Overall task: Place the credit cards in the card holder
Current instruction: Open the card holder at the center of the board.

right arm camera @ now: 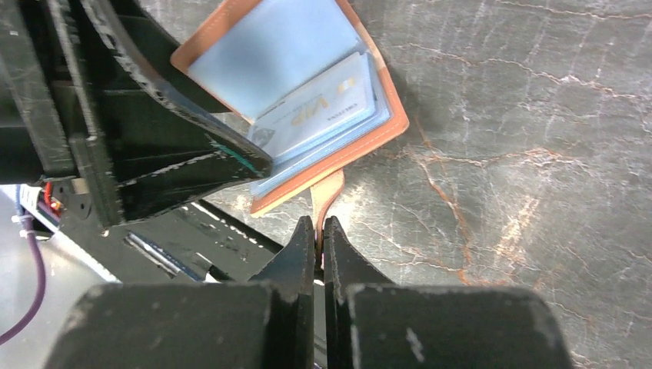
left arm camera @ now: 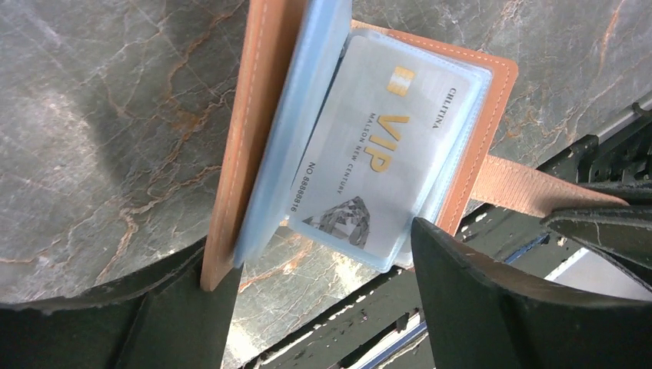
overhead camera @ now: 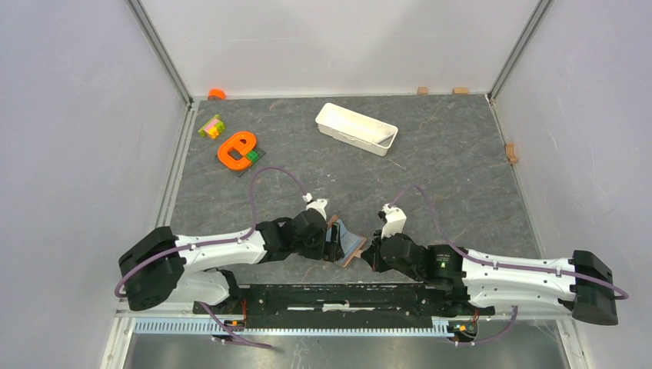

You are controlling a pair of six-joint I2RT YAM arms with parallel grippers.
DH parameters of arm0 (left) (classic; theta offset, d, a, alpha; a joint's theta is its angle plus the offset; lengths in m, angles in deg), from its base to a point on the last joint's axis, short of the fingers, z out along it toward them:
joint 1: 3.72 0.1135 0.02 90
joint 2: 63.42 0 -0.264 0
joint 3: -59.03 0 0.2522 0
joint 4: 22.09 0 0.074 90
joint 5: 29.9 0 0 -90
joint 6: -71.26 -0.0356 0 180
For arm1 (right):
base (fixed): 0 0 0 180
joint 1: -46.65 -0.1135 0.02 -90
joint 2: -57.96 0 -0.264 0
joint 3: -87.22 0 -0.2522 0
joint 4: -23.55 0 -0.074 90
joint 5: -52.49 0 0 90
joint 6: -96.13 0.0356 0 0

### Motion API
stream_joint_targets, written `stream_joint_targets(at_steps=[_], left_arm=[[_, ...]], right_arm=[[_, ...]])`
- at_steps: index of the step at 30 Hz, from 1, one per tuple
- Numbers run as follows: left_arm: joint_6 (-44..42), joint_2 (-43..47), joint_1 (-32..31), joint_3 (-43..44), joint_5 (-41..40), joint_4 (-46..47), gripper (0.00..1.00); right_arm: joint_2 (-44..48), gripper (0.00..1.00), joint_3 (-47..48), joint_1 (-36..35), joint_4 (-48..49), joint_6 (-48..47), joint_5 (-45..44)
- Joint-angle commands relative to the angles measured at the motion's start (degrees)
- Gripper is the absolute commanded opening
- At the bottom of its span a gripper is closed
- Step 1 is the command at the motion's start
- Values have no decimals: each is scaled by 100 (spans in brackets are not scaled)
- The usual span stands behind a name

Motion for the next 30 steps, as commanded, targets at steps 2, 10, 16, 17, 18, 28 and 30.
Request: stream_joint_targets(at_steps=[2, 10, 16, 17, 18, 28, 30], left_arm=[[-8, 240, 9, -34, -337, -170, 91], [-226, 376, 65, -2, -330, -121, 100], [-421, 428, 97, -69, -177, 57, 100], [-448, 395, 104, -72, -103, 79, 100], [-475, 363, 105, -69, -4, 128, 100], [-477, 131, 145, 43, -596, -213, 100], [-418, 152, 141, 47, -882, -351, 100]], right_arm=[[-173, 0, 73, -36, -325, 302, -310], [-426, 0, 41, -36, -331, 302, -281], [-492, 0, 34, -33, -313, 305, -270], [-498, 0, 36, -36, -313, 303, -271], [-503, 0, 36, -36, -316, 294, -271], [-486, 0, 63, -35, -343, 288, -290], [-478, 0, 71, -36, -381, 303, -311]])
